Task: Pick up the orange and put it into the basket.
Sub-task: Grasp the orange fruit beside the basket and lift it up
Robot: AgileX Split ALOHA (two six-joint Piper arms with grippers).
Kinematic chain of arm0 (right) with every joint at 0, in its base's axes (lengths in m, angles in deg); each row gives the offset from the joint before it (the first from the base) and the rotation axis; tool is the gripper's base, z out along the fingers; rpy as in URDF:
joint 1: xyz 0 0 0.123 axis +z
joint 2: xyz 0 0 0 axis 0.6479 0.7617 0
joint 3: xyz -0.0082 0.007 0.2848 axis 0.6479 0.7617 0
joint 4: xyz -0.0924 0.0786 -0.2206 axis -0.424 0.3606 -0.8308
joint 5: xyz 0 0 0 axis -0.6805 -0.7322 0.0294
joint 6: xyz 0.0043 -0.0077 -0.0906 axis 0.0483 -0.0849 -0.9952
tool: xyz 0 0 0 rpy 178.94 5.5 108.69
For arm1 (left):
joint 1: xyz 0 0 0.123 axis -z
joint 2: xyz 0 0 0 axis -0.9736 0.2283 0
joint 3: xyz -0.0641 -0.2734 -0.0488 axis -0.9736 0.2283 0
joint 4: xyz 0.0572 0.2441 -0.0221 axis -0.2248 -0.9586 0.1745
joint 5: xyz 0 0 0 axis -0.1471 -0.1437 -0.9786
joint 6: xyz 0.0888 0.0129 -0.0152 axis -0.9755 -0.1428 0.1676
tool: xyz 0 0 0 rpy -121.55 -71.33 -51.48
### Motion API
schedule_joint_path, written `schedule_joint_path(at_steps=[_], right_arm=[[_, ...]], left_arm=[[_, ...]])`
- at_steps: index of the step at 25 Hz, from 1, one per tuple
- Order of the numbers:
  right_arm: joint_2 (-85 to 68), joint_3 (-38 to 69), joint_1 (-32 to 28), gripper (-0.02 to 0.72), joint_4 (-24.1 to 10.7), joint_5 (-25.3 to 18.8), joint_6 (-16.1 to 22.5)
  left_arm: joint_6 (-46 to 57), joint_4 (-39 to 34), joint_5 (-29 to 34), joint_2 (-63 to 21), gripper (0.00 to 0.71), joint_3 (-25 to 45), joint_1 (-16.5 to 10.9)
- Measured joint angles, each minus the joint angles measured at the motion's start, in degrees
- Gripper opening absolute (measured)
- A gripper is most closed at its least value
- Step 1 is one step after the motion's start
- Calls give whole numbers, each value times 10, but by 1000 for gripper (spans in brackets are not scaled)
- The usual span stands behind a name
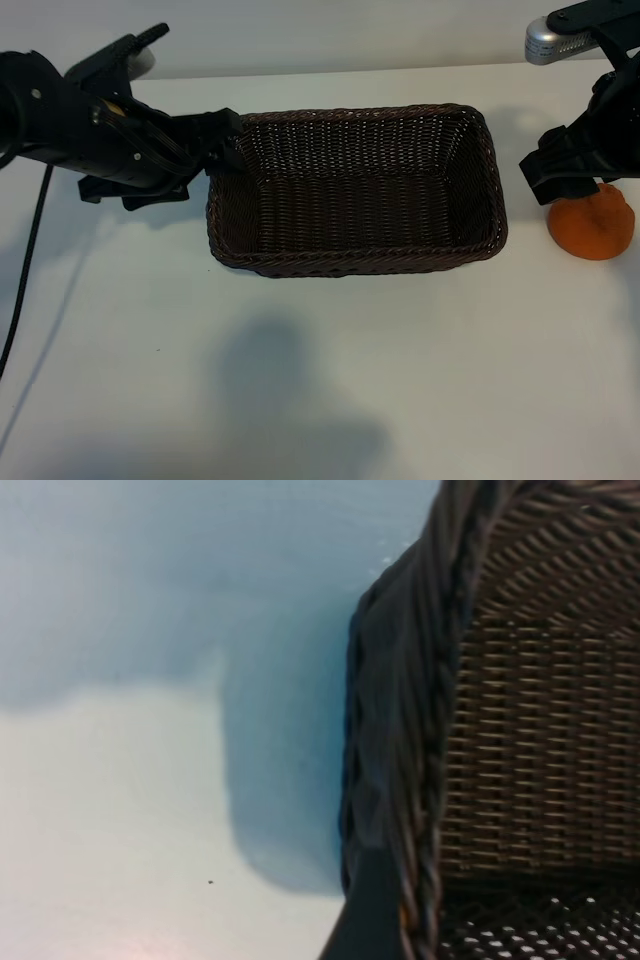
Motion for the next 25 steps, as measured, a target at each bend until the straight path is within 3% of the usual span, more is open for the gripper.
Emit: schedule_joint_path(at_steps=[11,15,21,25], right_arm=[[0,0,0,595,1,-2,0],[0,0,0,595,1,-2,0],[0,0,0,595,1,-2,0],[0,0,0,595,1,-2,0]], left_arm=[[-12,-29,28,-57,634,-8,-10],[-15,-45,64,-57,624,-24,-42],[-15,-187,199,-59,602,-96,-87],[-22,-220,245,-81,597,-116,-136]])
